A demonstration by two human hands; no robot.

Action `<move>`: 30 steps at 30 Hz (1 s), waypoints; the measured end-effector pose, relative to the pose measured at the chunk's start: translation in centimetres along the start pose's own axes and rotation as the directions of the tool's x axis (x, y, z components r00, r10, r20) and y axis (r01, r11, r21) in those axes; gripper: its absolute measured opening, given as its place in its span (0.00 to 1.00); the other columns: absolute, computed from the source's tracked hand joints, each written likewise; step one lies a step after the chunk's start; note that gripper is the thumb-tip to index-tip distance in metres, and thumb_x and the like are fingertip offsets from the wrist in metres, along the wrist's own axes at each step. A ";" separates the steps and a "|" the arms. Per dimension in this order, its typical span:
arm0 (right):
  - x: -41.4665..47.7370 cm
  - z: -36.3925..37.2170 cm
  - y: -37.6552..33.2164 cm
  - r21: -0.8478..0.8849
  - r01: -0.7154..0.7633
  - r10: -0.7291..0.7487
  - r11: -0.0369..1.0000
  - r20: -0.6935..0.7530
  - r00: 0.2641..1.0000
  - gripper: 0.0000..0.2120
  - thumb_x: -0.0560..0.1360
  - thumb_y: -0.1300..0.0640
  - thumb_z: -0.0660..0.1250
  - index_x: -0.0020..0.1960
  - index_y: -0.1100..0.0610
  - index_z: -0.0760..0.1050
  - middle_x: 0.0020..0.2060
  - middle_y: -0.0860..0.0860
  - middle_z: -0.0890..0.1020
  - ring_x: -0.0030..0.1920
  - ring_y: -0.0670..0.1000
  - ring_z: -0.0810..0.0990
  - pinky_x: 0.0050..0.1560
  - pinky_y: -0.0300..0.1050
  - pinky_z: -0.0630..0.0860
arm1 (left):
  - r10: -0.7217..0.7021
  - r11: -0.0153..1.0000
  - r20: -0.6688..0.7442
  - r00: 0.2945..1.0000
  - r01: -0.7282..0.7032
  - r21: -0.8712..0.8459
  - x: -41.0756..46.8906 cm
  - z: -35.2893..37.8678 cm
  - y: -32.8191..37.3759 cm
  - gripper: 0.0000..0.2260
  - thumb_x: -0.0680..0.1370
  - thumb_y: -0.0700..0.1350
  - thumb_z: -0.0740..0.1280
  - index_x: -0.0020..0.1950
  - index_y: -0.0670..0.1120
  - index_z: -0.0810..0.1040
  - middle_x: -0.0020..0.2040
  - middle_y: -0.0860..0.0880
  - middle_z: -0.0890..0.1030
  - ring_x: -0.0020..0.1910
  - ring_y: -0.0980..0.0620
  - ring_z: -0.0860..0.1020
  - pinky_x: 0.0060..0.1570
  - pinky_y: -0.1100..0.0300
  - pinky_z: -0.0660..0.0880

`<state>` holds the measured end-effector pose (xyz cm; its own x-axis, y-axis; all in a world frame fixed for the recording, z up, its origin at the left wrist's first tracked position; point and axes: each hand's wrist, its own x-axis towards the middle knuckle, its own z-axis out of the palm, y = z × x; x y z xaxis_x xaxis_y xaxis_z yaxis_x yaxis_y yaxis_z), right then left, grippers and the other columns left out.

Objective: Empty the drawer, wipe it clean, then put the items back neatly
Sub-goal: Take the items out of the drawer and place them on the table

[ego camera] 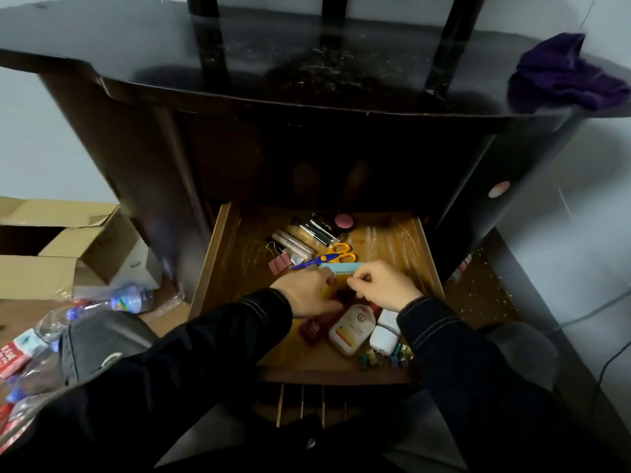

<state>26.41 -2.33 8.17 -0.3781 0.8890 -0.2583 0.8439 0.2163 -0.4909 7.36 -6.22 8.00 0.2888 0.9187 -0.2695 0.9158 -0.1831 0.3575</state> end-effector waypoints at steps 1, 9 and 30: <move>0.9 0.4 0.5 0.074 -0.036 0.039 0.997 -0.047 0.998 0.11 0.81 0.47 0.65 0.46 0.52 0.81 0.39 0.49 0.84 0.40 0.52 0.82 0.45 0.50 0.78 | -0.041 0.999 0.046 0.998 0.041 0.021 0.8 1.0 -0.2 0.32 0.75 0.64 0.68 0.71 0.46 0.68 0.65 0.44 0.75 0.58 0.46 0.76 0.55 0.52 0.75; 5.6 1.3 3.8 0.199 -0.071 0.078 0.977 -0.028 0.997 0.07 0.79 0.51 0.67 0.47 0.51 0.82 0.34 0.46 0.84 0.30 0.35 0.78 0.40 0.43 0.76 | -0.129 0.984 0.204 0.970 0.151 -0.095 4.4 5.3 -1.8 0.34 0.71 0.60 0.72 0.71 0.47 0.66 0.60 0.46 0.79 0.56 0.46 0.78 0.53 0.52 0.78; 2.5 0.0 4.1 -0.291 0.097 0.000 0.952 0.317 0.948 0.14 0.75 0.64 0.71 0.57 0.49 0.81 0.57 0.47 0.78 0.55 0.49 0.78 0.58 0.45 0.76 | -0.136 0.154 0.119 0.984 0.140 -0.978 3.0 -0.5 -2.8 0.23 0.70 0.49 0.76 0.59 0.40 0.73 0.37 0.42 0.83 0.26 0.47 0.78 0.27 0.58 0.77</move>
<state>28.91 0.81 5.47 -0.4788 0.7153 -0.5089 0.8774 0.4091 -0.2505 5.49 -2.72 6.64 0.1923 0.8869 -0.4201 -0.0916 0.4424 0.8921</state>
